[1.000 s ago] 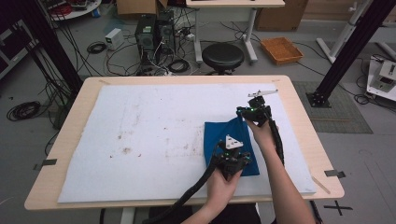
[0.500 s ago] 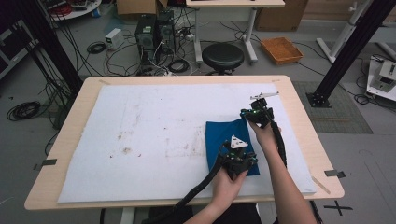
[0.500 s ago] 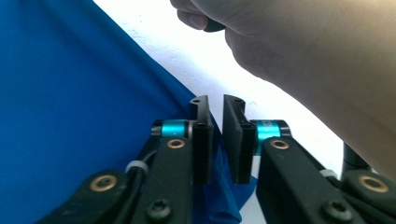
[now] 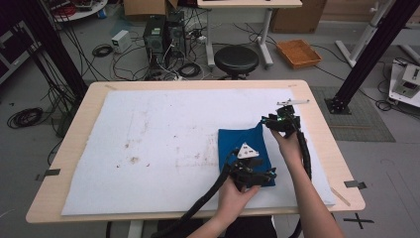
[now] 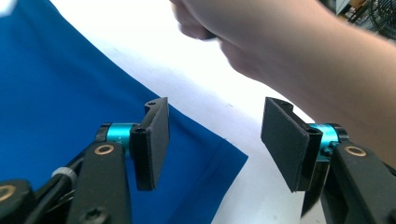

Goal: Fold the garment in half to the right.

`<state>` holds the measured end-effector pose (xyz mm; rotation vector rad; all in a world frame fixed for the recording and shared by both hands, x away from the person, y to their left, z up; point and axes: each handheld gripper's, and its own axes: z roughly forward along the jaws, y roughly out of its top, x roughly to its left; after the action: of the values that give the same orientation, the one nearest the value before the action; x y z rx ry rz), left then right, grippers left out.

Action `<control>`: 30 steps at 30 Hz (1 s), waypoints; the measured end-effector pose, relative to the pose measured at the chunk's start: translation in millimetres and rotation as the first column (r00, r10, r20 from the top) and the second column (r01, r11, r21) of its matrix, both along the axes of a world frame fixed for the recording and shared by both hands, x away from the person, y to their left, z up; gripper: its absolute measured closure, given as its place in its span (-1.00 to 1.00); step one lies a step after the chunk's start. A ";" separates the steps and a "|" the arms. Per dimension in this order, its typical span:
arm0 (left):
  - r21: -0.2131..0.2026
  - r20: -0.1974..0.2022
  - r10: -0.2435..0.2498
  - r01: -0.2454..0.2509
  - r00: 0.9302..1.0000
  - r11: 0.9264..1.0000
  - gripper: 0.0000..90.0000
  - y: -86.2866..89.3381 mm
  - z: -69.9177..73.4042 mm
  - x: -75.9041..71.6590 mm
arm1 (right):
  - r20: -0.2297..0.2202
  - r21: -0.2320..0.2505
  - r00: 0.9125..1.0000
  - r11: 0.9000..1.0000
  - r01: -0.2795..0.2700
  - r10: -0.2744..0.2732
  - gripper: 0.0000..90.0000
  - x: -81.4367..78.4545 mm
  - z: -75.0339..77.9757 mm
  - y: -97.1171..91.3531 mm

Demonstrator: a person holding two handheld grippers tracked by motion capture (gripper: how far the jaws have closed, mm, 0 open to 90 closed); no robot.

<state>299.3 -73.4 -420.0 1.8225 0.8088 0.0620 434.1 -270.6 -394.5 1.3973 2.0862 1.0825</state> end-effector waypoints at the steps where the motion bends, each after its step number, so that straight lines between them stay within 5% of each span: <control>1: 0.001 0.017 0.001 -0.001 1.000 1.000 -0.08 7.8 4.5 -0.7 | 0.006 0.011 1.000 1.000 0.002 -0.002 0.37 -7.1 1.6 -3.5; 7: 0.017 0.116 0.063 -0.066 0.991 0.998 -0.08 65.2 26.5 -6.6 | 0.037 0.024 0.999 1.000 -0.011 0.010 0.35 -72.0 -5.8 -20.3; 10: 0.037 0.151 0.108 -0.115 0.983 0.993 -0.08 96.7 30.1 -11.1 | -0.007 0.092 0.999 0.995 -0.037 0.038 0.35 -105.4 -14.9 -26.6; 15: 0.016 0.101 0.187 -0.189 0.977 0.982 -0.08 150.4 22.9 -11.5 | -0.071 0.202 0.990 0.974 -0.105 0.122 0.46 -148.0 -28.1 -28.7; 19: 0.007 0.077 0.234 -0.235 0.969 0.972 -0.08 178.3 15.5 -14.8 | -0.103 0.176 0.984 0.976 -0.129 0.148 0.51 -163.4 -37.8 -22.0; 22: 0.010 0.072 0.251 -0.252 0.965 0.968 -0.08 189.2 11.9 -17.4 | -0.097 0.113 0.984 0.984 -0.137 0.149 0.94 -168.0 -41.6 -19.6; 27: 0.021 0.074 0.253 -0.255 0.965 0.967 -0.07 199.6 9.7 -18.7 | -0.119 0.077 0.985 0.990 -0.117 0.126 0.95 -172.8 -43.8 -23.6; 30: 0.014 0.074 0.260 -0.262 0.963 0.965 -0.07 203.5 10.0 -17.3 | -0.112 0.069 0.987 0.992 -0.109 0.117 0.74 -174.2 -42.4 -25.5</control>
<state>282.0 130.1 -410.0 1.7157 0.9964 0.3068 259.9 -296.1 -436.9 1.4166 2.2562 1.1454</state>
